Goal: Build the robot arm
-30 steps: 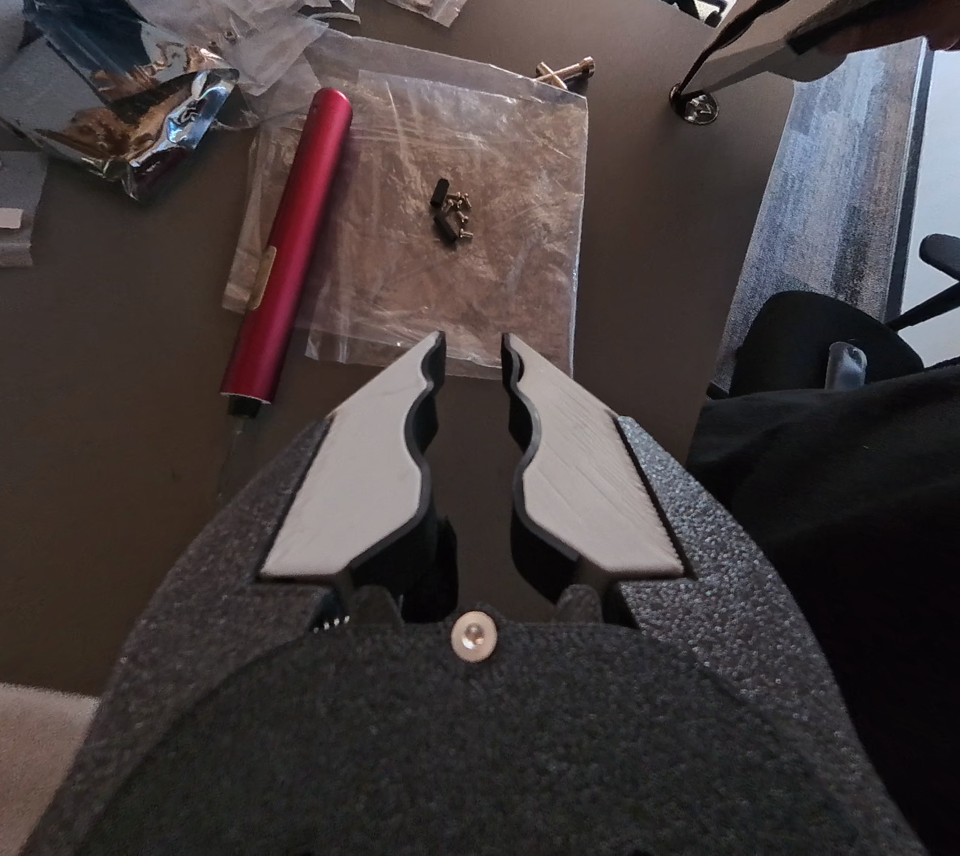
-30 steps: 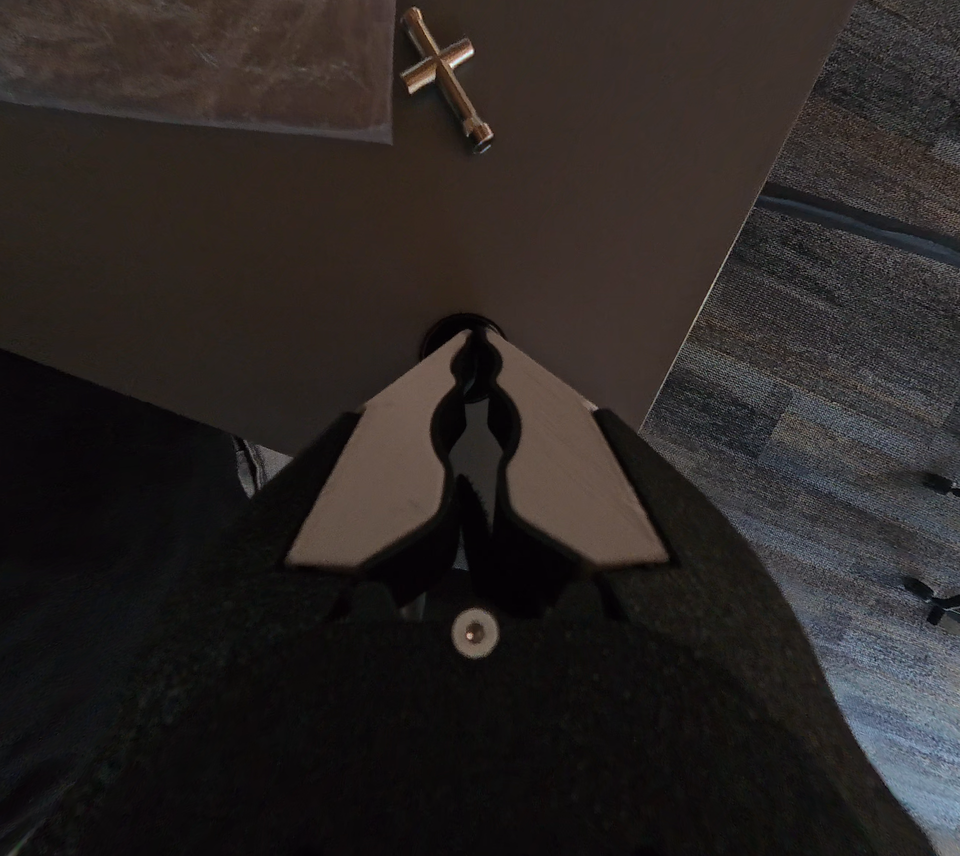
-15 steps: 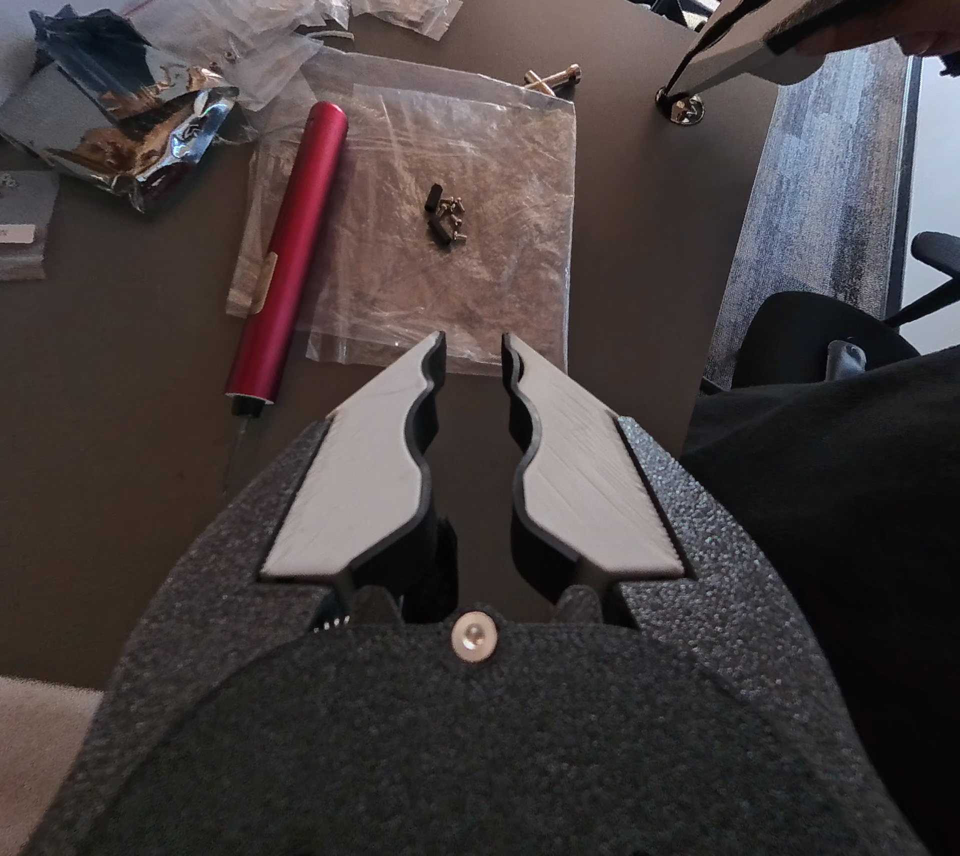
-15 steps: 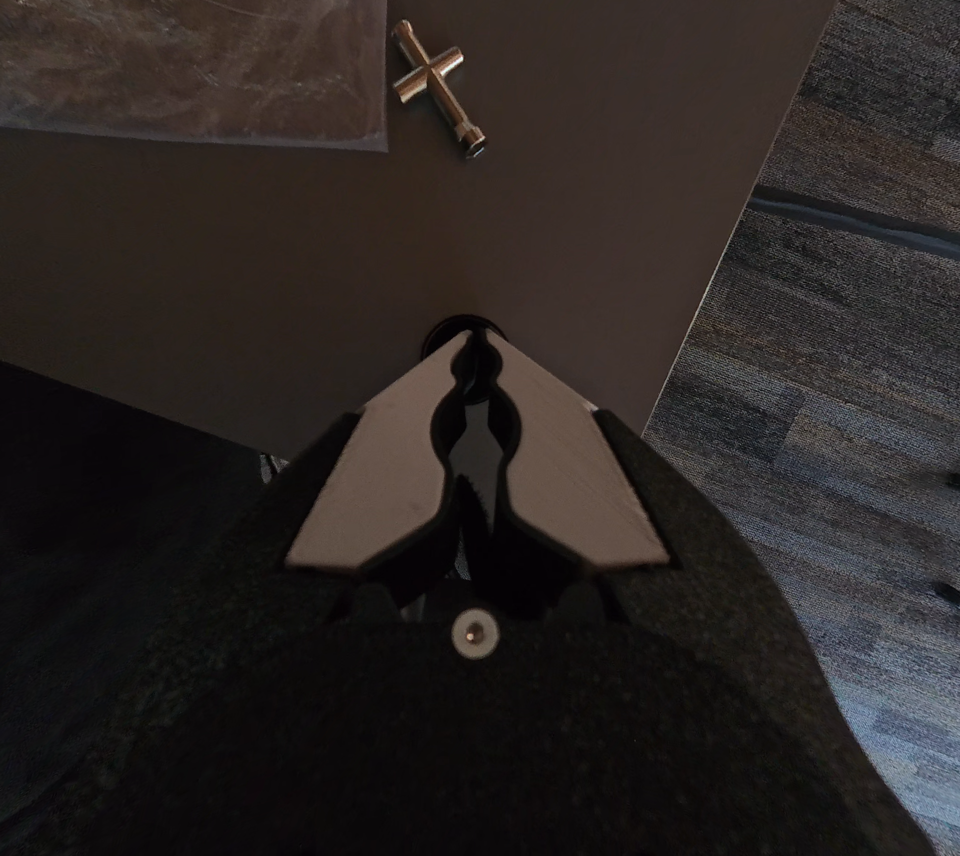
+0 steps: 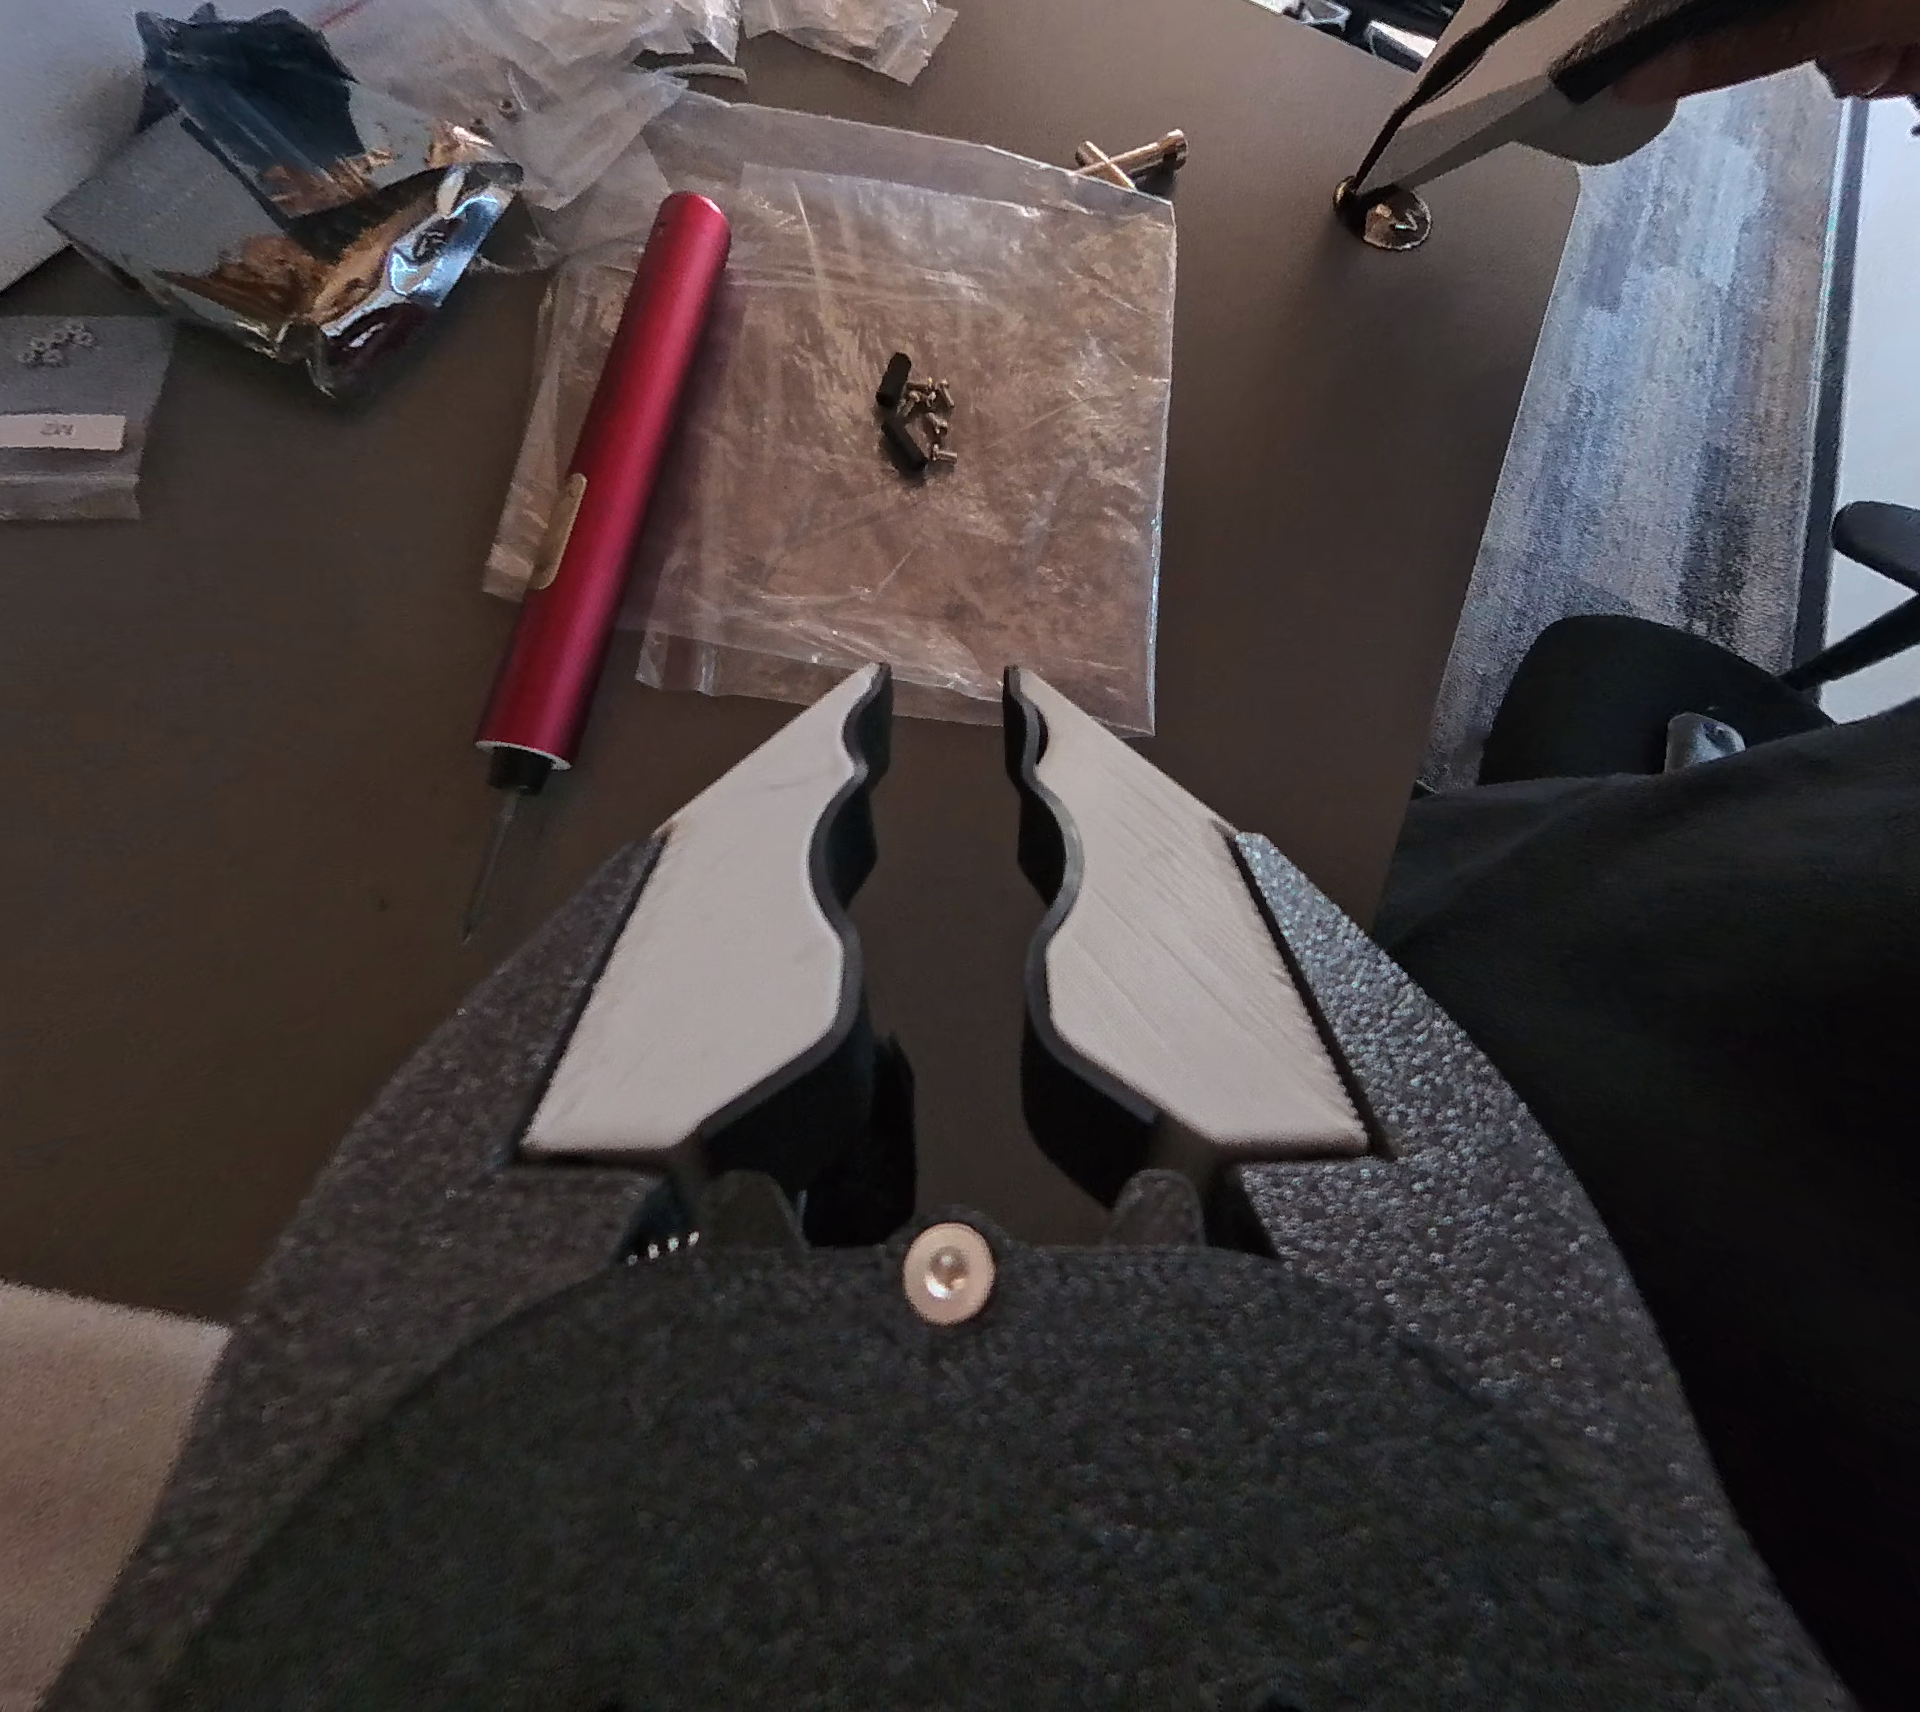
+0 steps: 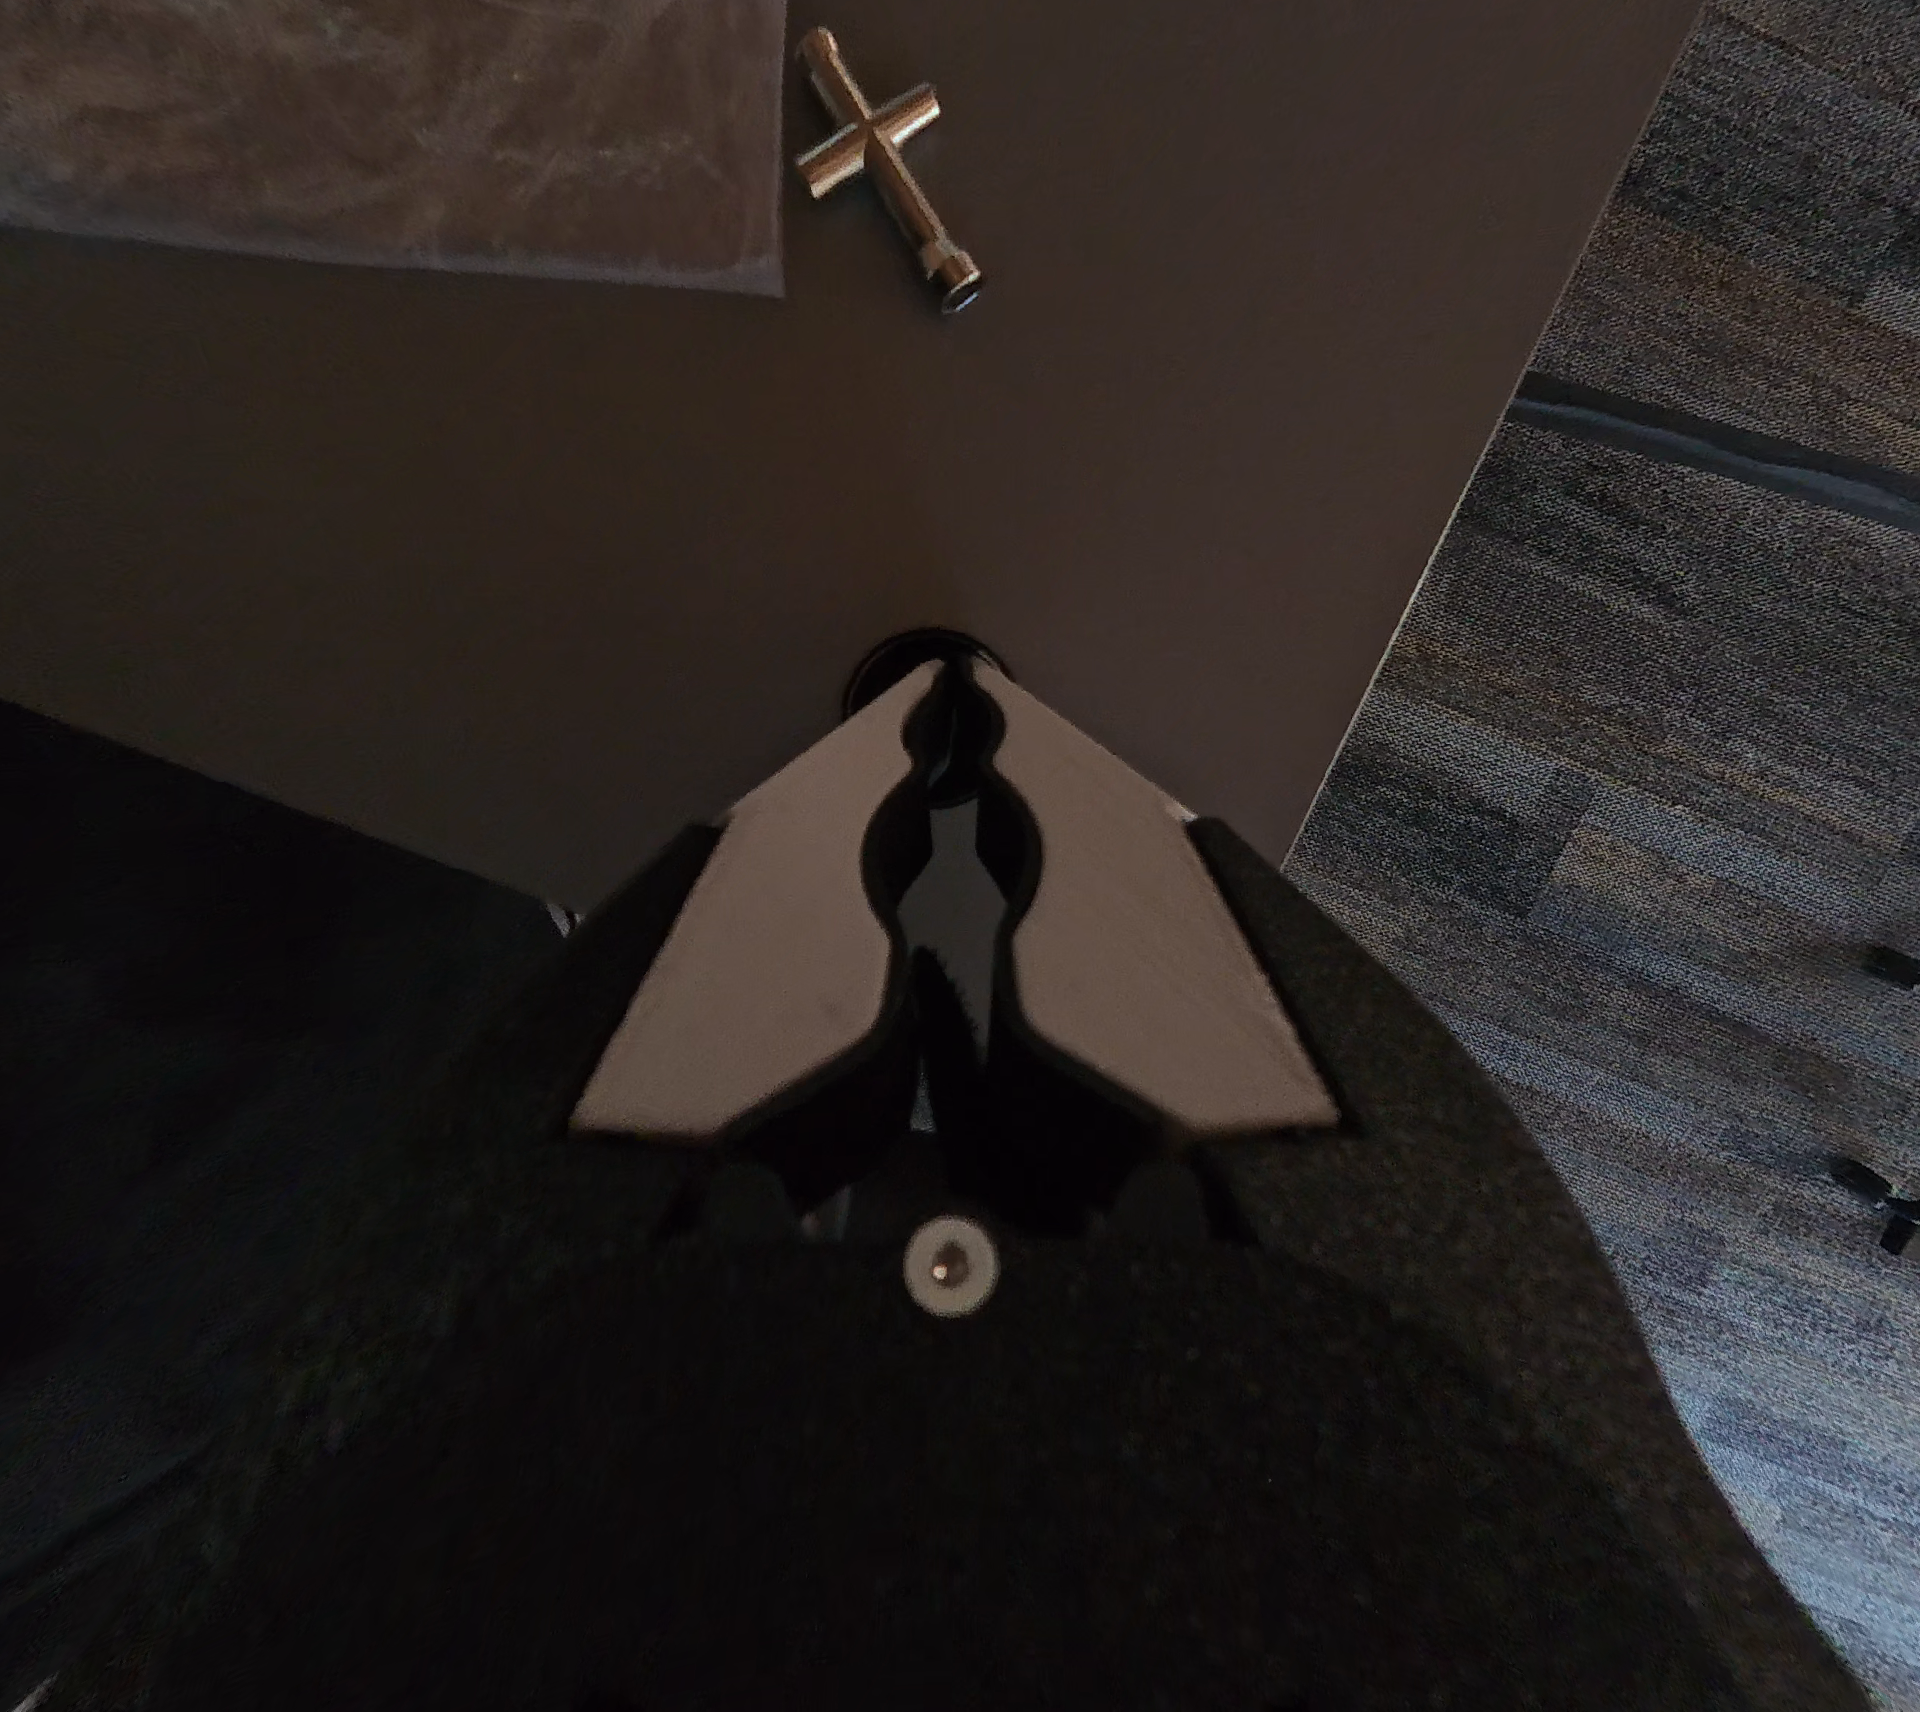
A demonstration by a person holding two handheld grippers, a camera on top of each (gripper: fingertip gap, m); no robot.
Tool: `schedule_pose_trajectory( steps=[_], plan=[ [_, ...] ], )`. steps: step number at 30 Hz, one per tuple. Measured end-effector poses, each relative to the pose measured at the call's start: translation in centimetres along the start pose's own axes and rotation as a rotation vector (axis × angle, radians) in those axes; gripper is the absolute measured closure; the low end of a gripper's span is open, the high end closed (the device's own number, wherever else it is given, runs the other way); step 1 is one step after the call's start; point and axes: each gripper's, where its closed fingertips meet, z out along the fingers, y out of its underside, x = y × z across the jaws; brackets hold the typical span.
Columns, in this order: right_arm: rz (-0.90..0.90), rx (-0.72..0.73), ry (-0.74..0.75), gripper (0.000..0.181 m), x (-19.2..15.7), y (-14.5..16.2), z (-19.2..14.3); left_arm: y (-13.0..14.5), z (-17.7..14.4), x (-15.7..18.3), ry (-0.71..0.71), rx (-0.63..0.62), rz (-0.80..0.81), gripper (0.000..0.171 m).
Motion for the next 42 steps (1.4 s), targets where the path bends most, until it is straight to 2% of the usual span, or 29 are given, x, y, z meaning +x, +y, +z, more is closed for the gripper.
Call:
schedule_pose_trajectory(
  steps=[6, 13, 29, 30, 33, 34, 37, 42],
  plan=[
    [-0.010, -0.006, -0.002, 0.181, 0.8, 0.0, -1.3, -0.1, -0.6, -0.1, -0.011, 0.016, -0.002, 0.151],
    [0.003, 0.017, 0.008, 0.181, 0.3, -1.9, -3.7, -2.0, -1.5, 0.1, -0.020, 0.029, 0.005, 0.151],
    [-0.015, -0.002, 0.049, 0.181, 0.0, -3.3, -5.9, -3.5, -3.6, 0.5, -0.023, 0.067, 0.018, 0.151],
    [-0.030, 0.070, 0.024, 0.179, -1.5, -4.3, -6.0, -3.6, -3.7, 0.5, -0.024, 0.068, 0.018, 0.151],
    [-0.098, 0.372, -0.161, 0.159, -7.1, -10.8, -8.0, -3.4, -4.2, 0.4, -0.028, 0.074, 0.014, 0.151],
    [-0.135, 0.409, -0.216, 0.155, -9.0, -12.1, -8.0, -3.5, -4.4, 0.3, -0.027, 0.077, 0.010, 0.151],
    [-0.237, 0.364, -0.250, 0.161, -12.0, -13.9, -5.5, -3.5, -4.7, 0.1, -0.024, 0.076, 0.004, 0.151],
    [-0.247, 0.269, -0.268, 0.165, -12.8, -14.6, -1.9, -3.1, -5.1, -0.1, -0.022, 0.079, -0.009, 0.151]
  ],
)
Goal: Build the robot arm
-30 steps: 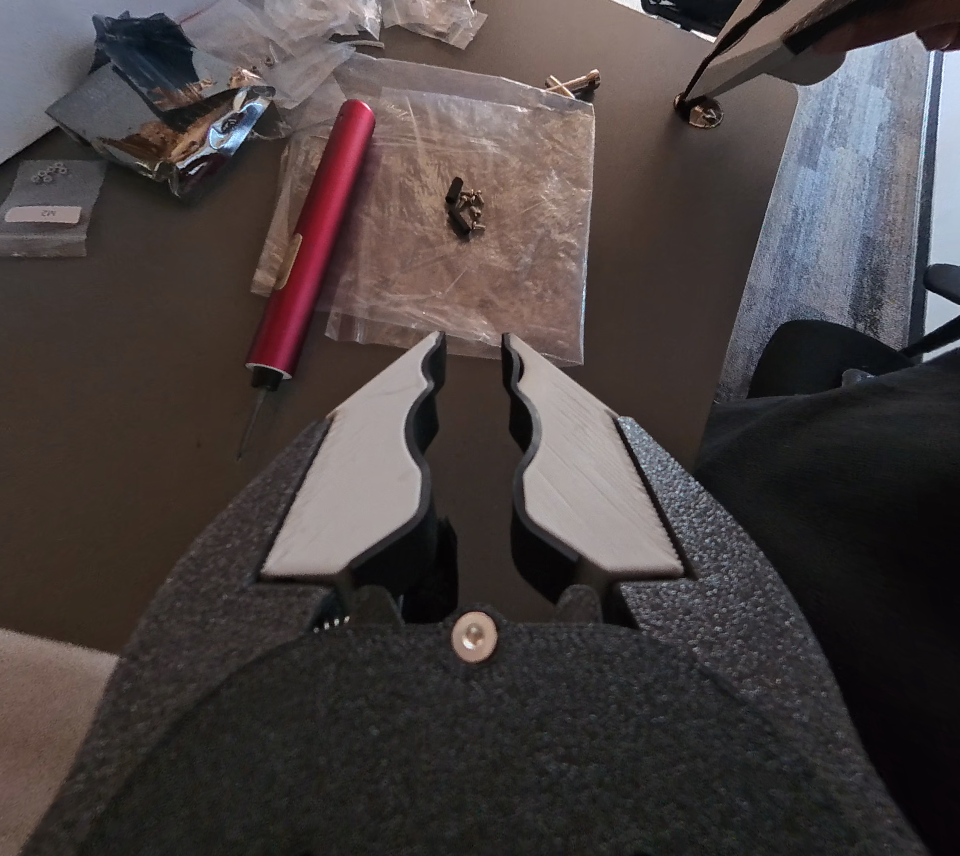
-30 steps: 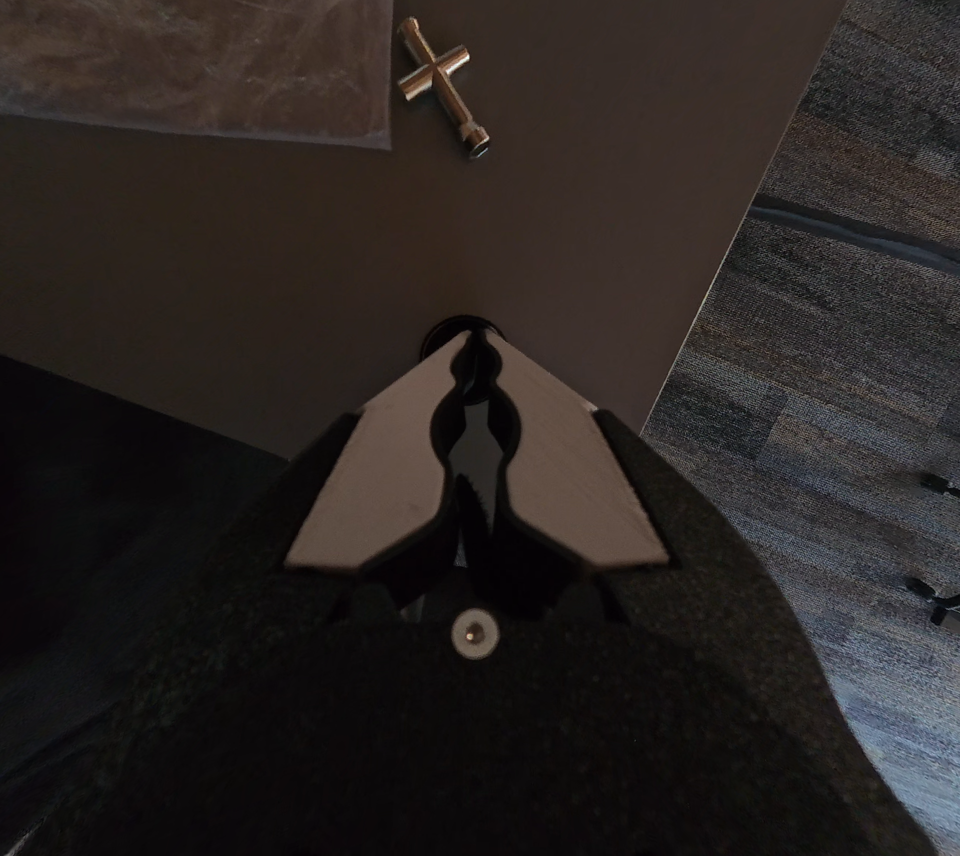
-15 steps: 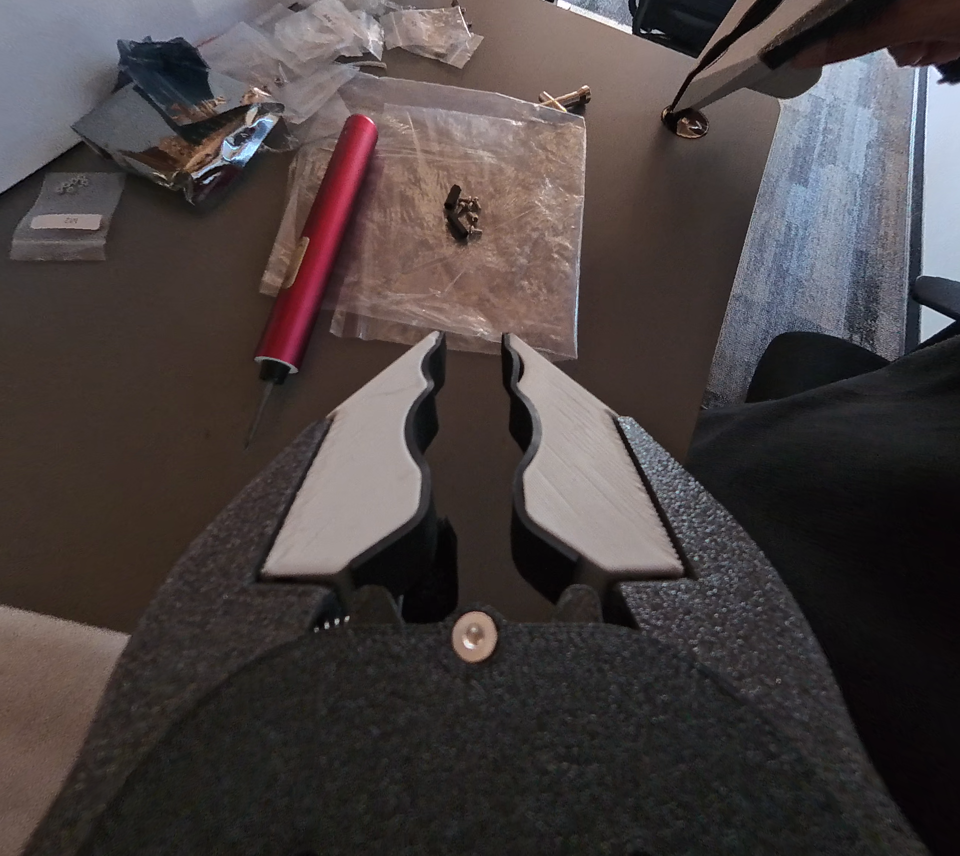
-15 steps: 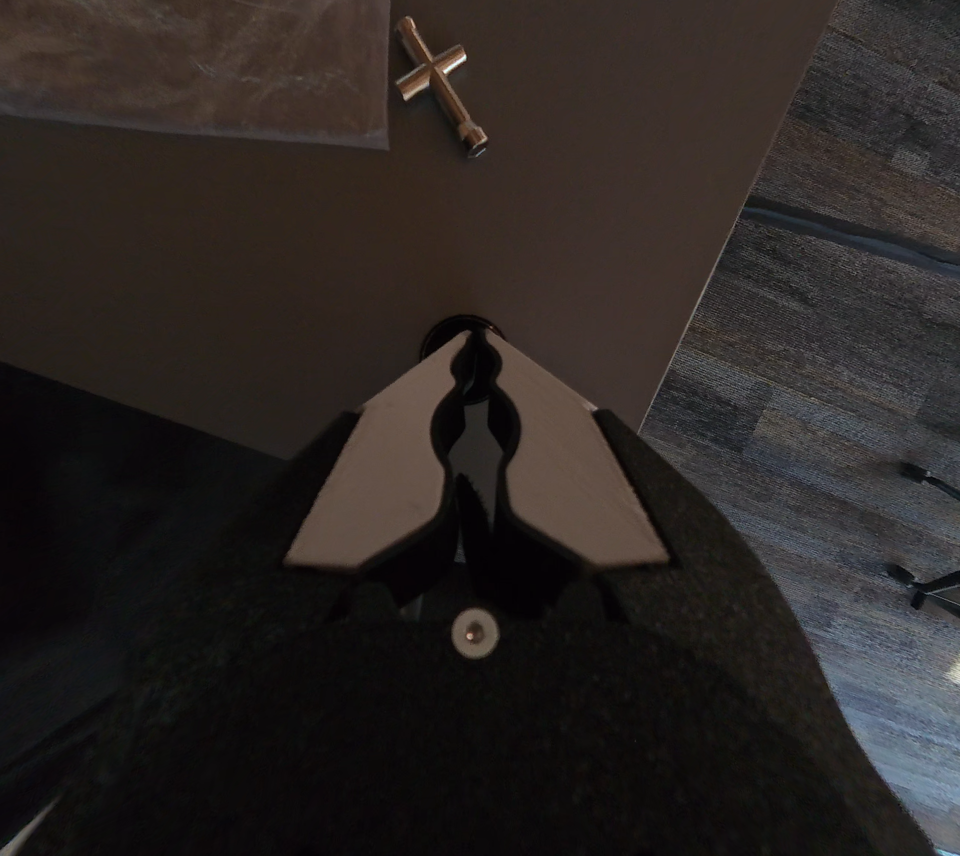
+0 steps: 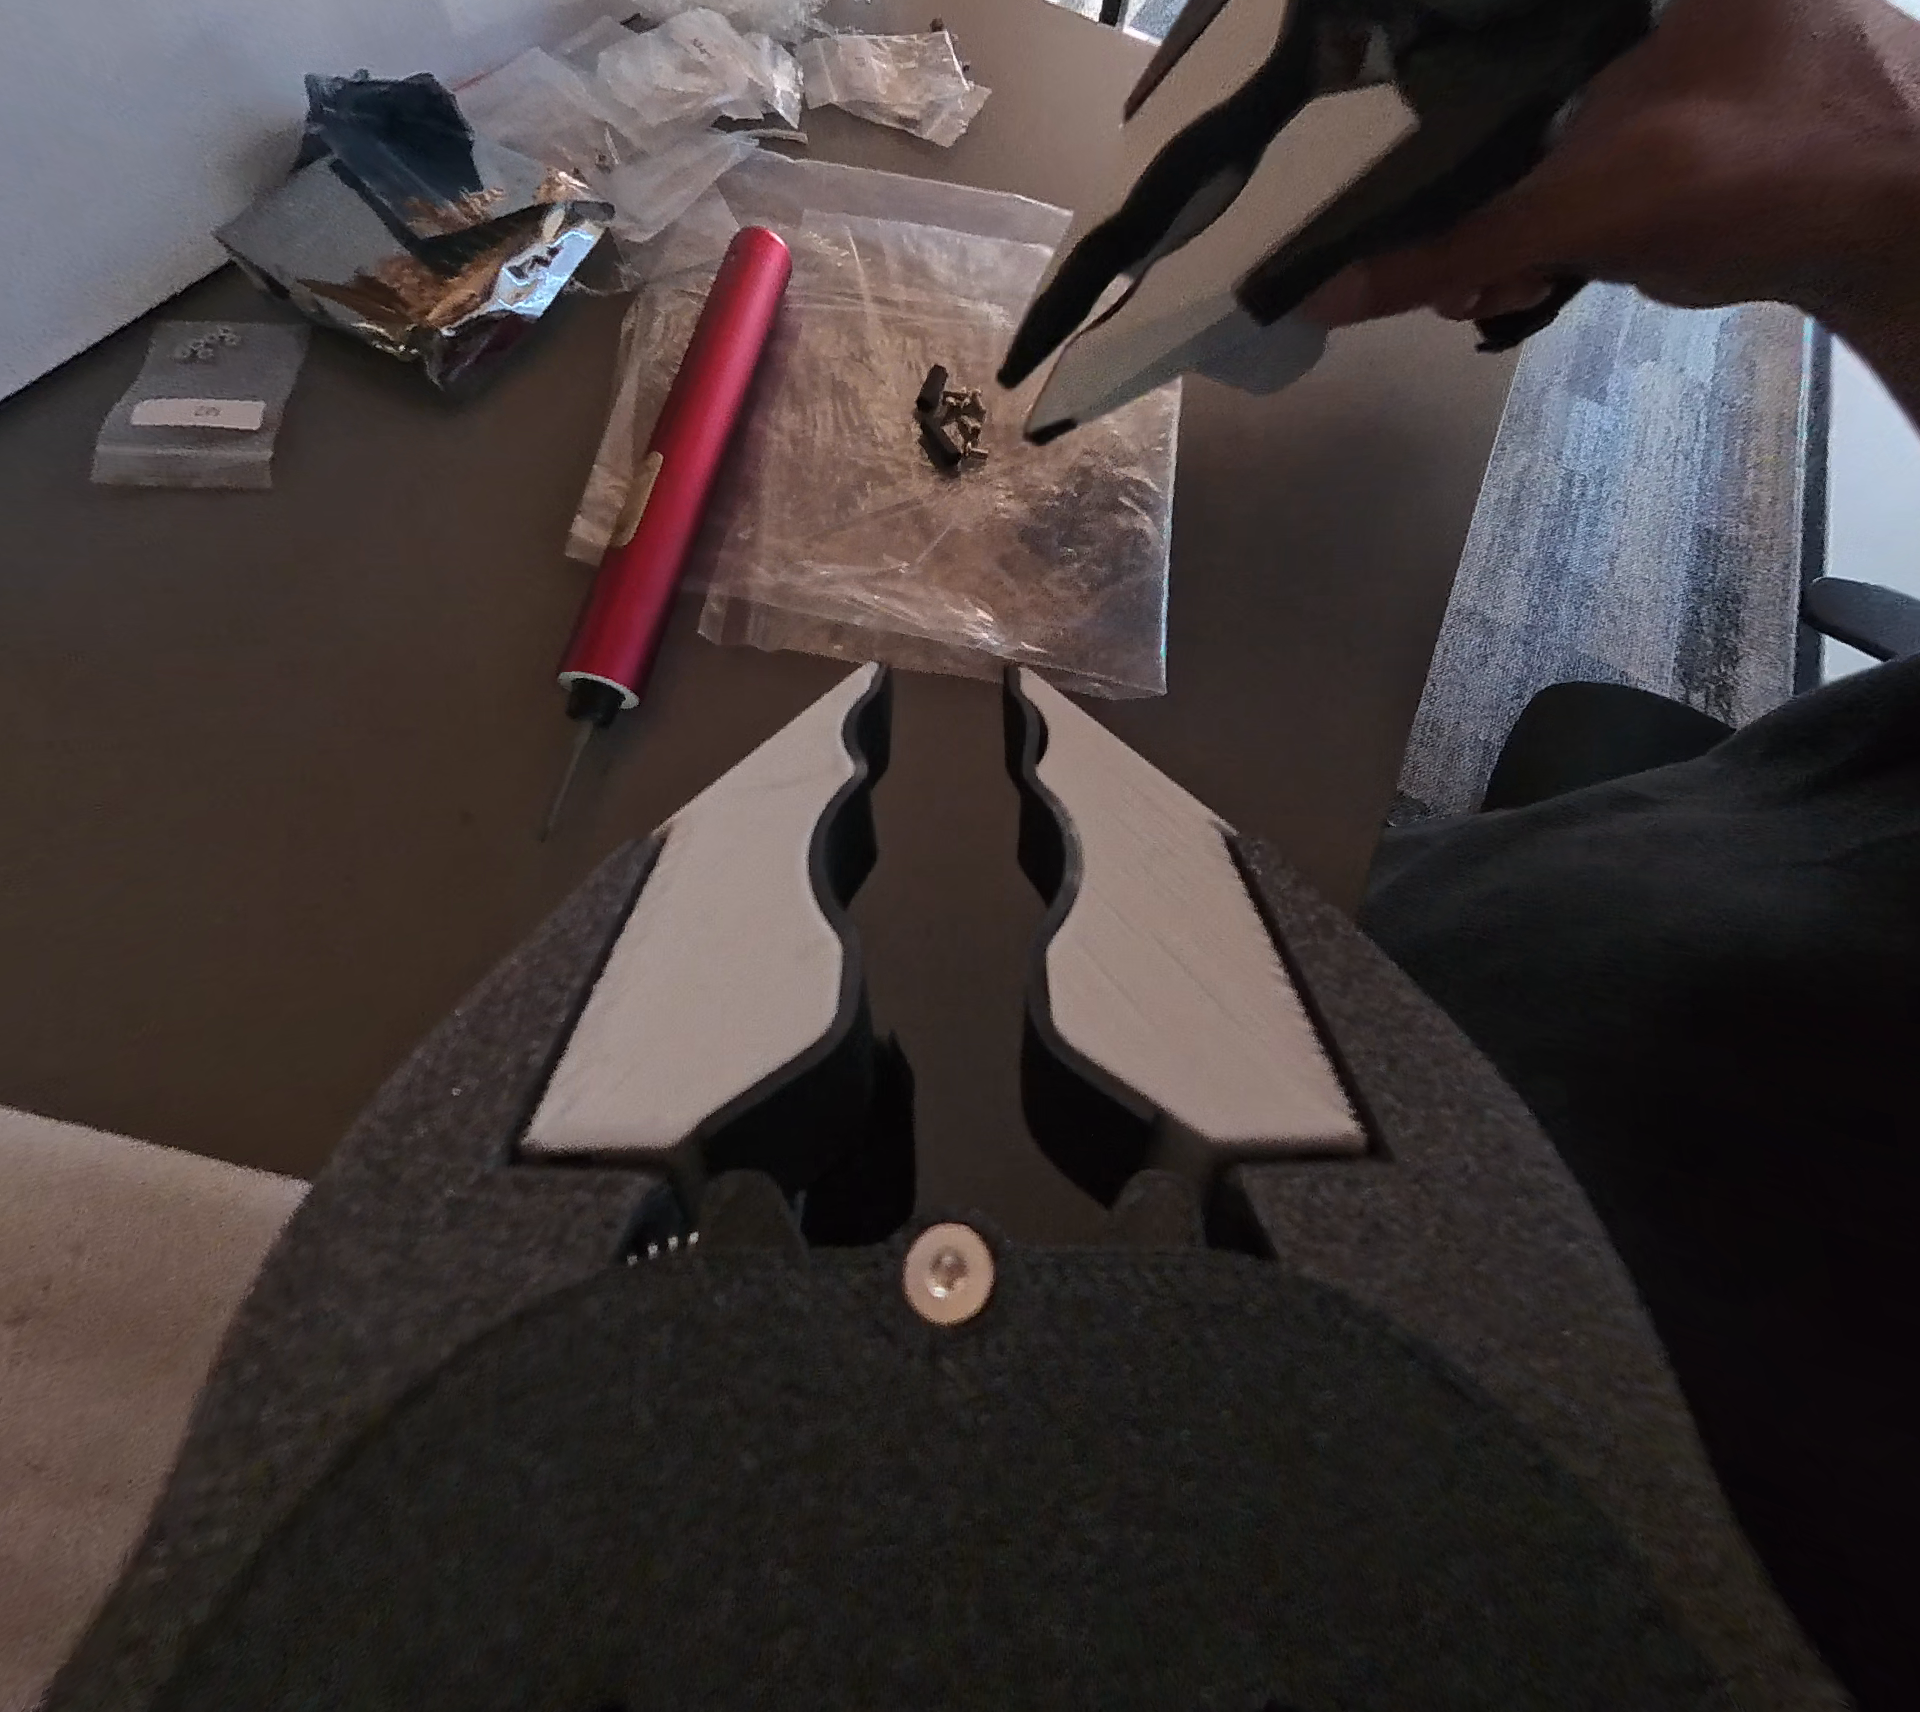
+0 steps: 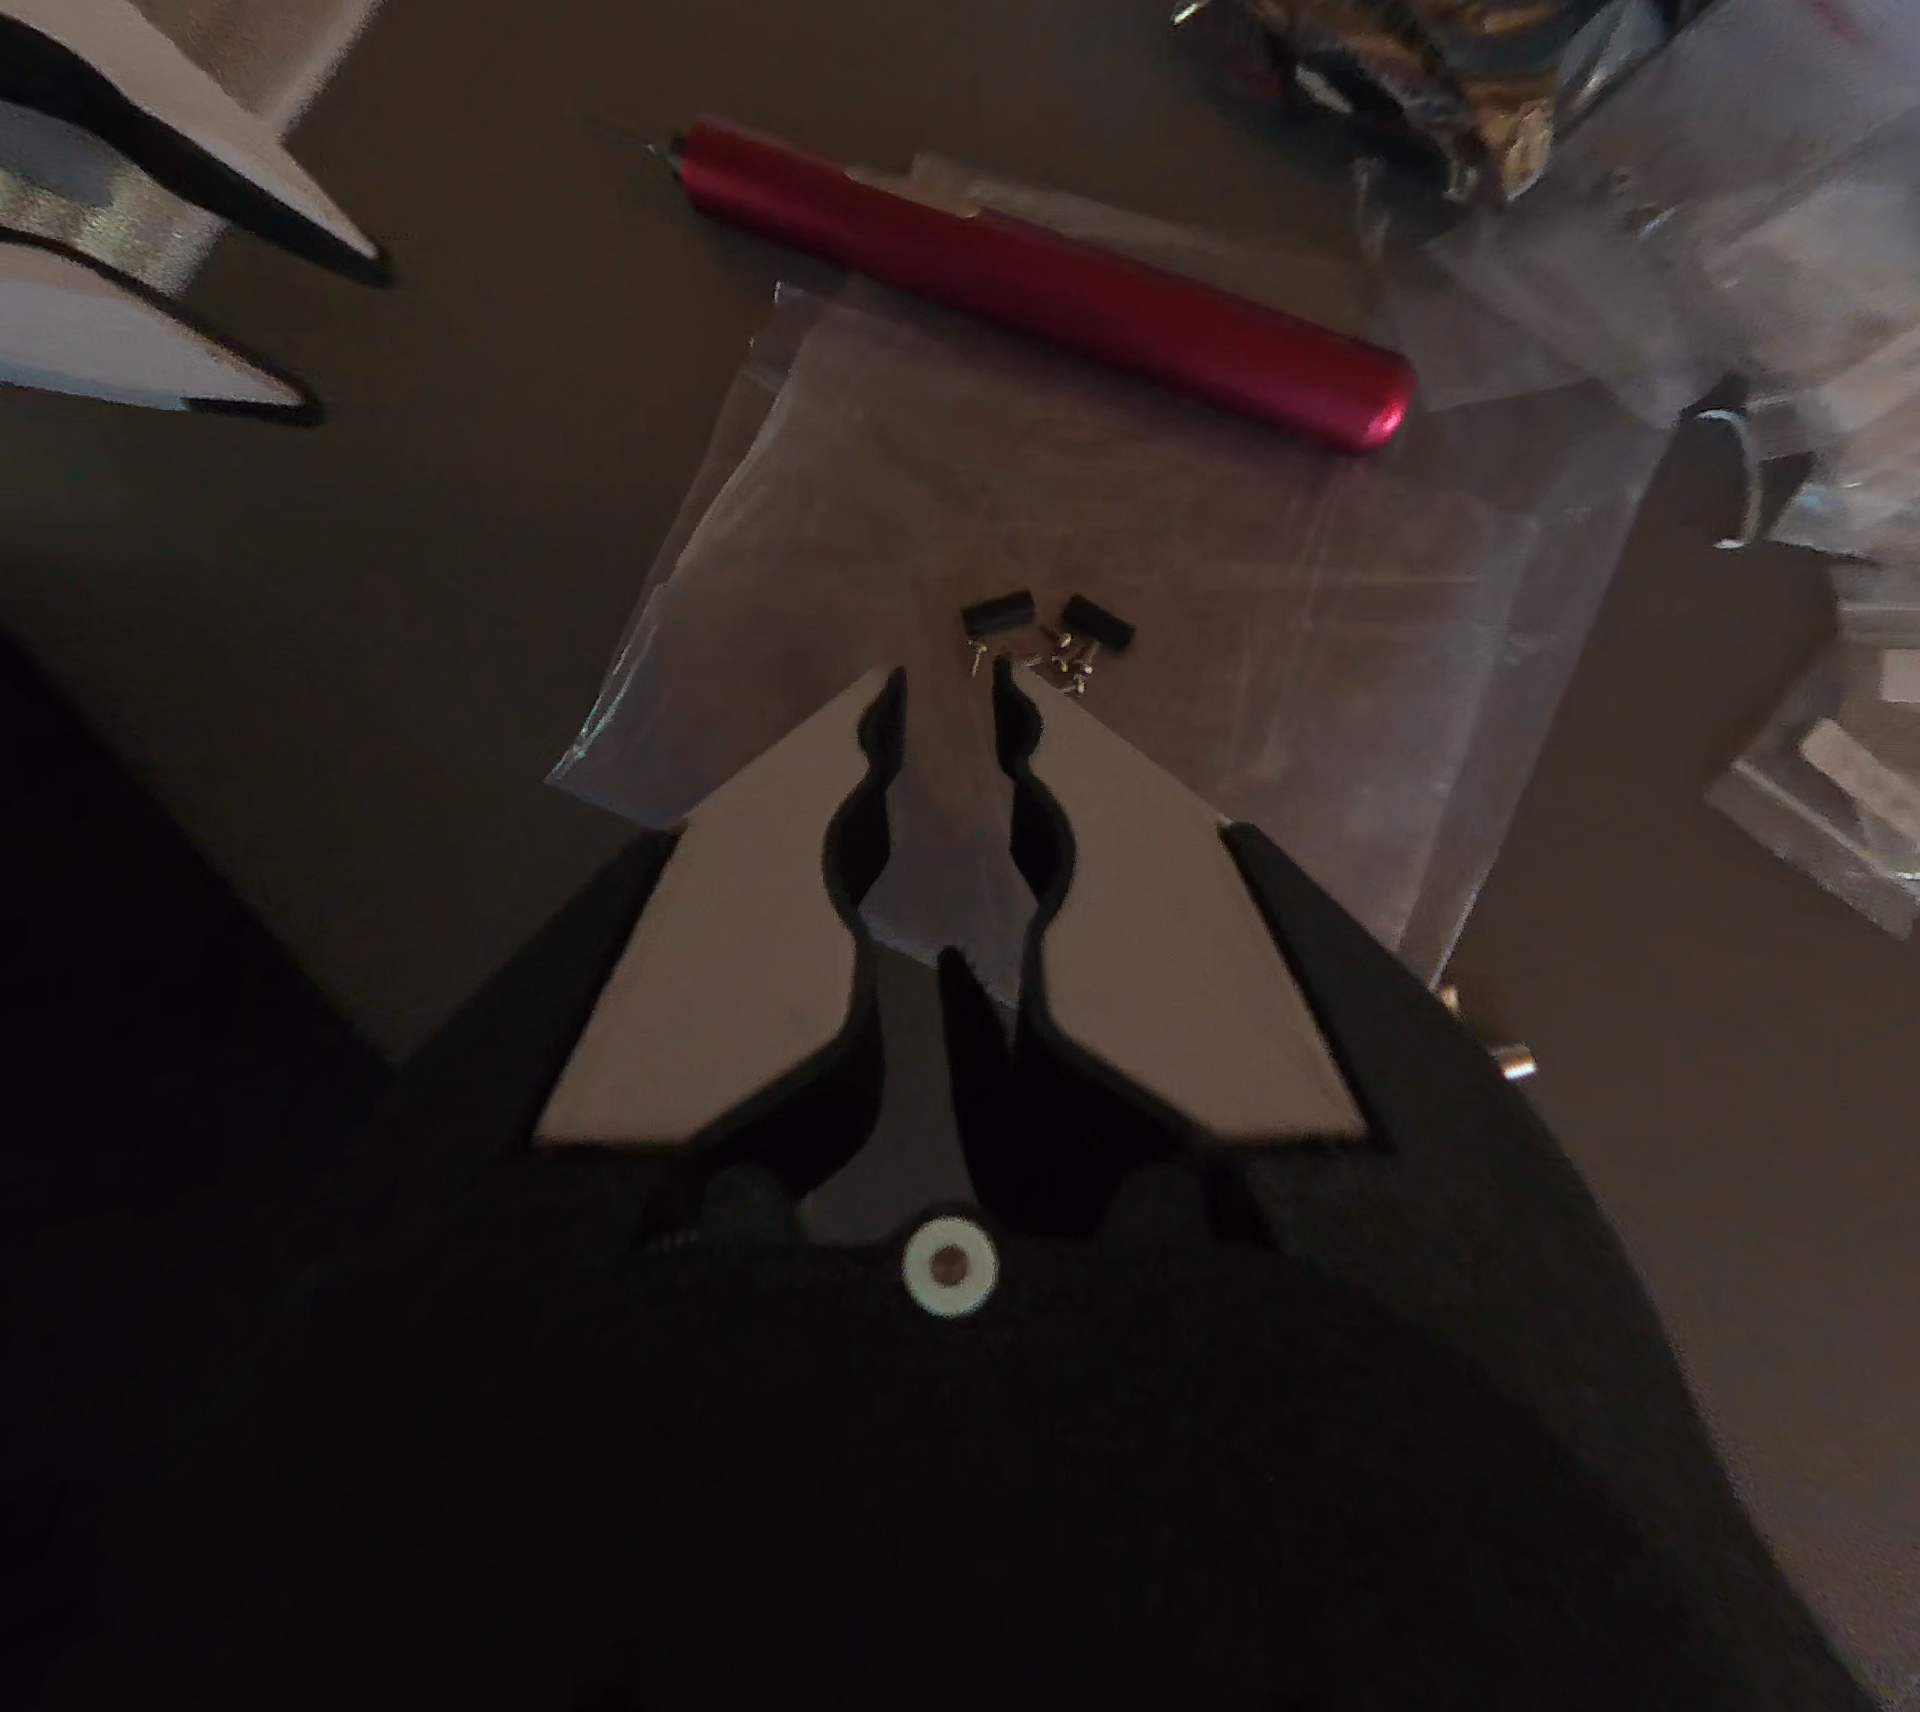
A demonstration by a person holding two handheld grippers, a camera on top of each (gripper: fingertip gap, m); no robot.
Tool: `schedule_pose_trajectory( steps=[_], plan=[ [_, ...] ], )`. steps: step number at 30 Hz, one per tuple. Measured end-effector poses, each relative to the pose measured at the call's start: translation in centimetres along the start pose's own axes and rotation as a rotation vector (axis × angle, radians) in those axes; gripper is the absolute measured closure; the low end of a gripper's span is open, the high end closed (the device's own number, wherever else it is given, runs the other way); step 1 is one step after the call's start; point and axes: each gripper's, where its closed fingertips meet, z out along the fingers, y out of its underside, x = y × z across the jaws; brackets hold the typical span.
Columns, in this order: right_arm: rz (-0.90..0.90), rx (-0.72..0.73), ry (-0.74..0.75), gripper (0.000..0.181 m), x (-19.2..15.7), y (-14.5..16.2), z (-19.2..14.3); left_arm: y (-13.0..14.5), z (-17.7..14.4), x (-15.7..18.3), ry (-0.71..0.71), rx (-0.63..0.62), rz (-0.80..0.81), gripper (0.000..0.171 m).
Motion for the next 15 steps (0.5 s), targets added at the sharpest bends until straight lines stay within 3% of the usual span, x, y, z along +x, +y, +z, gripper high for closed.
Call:
schedule_pose_trajectory(
  steps=[5, 15],
  plan=[
    [-0.025, -0.077, 0.039, 0.172, 0.6, 0.8, 1.8, -0.3, 0.2, 0.0, 0.023, 0.006, -0.015, 0.151],
    [-0.085, -0.105, 0.058, 0.181, 0.3, 0.6, 2.0, -0.1, 0.8, 0.7, 0.123, 0.015, 0.002, 0.152]
  ],
)
